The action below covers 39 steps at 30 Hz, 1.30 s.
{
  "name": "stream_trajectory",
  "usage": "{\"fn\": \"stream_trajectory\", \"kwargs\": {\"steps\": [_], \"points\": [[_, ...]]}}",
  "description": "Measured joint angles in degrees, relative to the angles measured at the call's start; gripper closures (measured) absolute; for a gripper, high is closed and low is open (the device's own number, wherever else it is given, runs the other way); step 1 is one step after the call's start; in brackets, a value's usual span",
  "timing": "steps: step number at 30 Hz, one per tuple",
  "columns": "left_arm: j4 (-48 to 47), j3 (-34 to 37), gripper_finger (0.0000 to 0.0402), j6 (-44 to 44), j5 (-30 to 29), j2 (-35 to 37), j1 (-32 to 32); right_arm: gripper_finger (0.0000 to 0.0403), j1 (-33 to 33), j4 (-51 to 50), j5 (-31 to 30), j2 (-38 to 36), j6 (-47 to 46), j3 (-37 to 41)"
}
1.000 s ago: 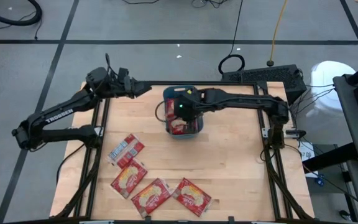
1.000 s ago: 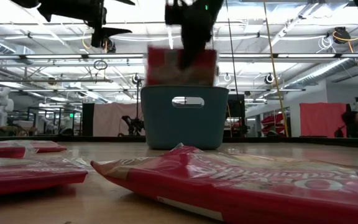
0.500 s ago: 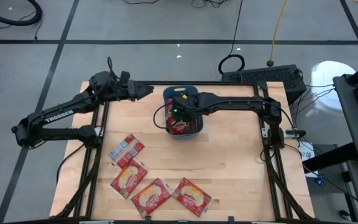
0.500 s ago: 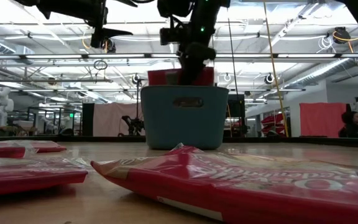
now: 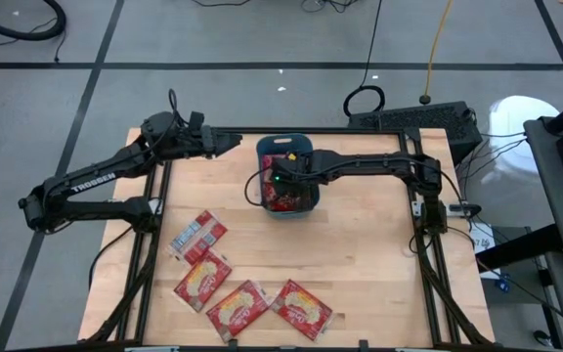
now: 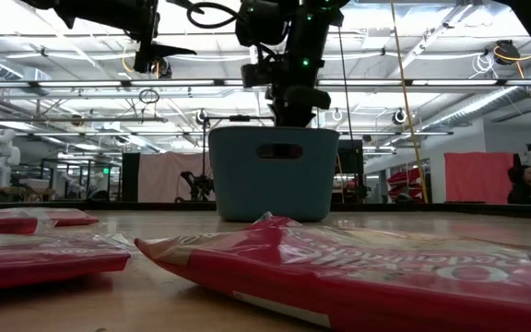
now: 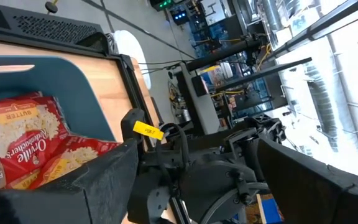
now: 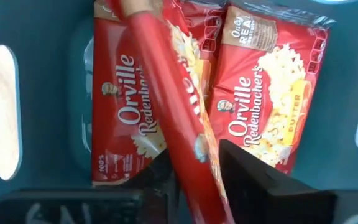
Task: Sort popcorn bags into baskets
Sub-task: Put the red popcorn bag into the blue bin
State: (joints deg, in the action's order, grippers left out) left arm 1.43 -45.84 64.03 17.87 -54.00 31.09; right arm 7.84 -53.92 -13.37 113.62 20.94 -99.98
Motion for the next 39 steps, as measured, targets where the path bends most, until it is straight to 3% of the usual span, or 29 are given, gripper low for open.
{"fn": "stream_trajectory", "kwargs": {"steps": [6,10,16,20,24,29,39], "points": [[0.00,0.00,0.0069,0.01,0.00,0.00,0.00,0.0262,0.03,-0.20,1.32,-0.47,-3.79,0.05],[0.04,0.00,0.0069,-0.04,0.02,0.00,-0.04,0.0256,0.09,-0.38,1.62,-1.68,-8.48,0.07],[0.04,0.00,0.0069,-0.57,0.09,0.00,-0.11,0.0329,0.07,0.82,2.08,-2.08,-9.56,0.07],[0.04,0.00,0.0069,-0.91,0.88,0.00,-0.11,0.0390,0.07,1.42,6.21,-2.08,-8.82,0.07],[0.04,0.00,0.0069,-1.28,2.07,0.00,-0.11,0.0387,-0.11,3.35,5.61,-2.08,-9.91,0.07],[0.03,0.00,0.0069,-1.54,2.65,0.00,-0.12,0.0397,-0.46,2.45,-1.66,-2.71,-11.29,0.07],[0.00,0.00,0.0069,-2.58,3.00,0.00,-0.11,0.0390,-0.59,3.49,-1.36,-2.71,-11.27,0.07]]}}
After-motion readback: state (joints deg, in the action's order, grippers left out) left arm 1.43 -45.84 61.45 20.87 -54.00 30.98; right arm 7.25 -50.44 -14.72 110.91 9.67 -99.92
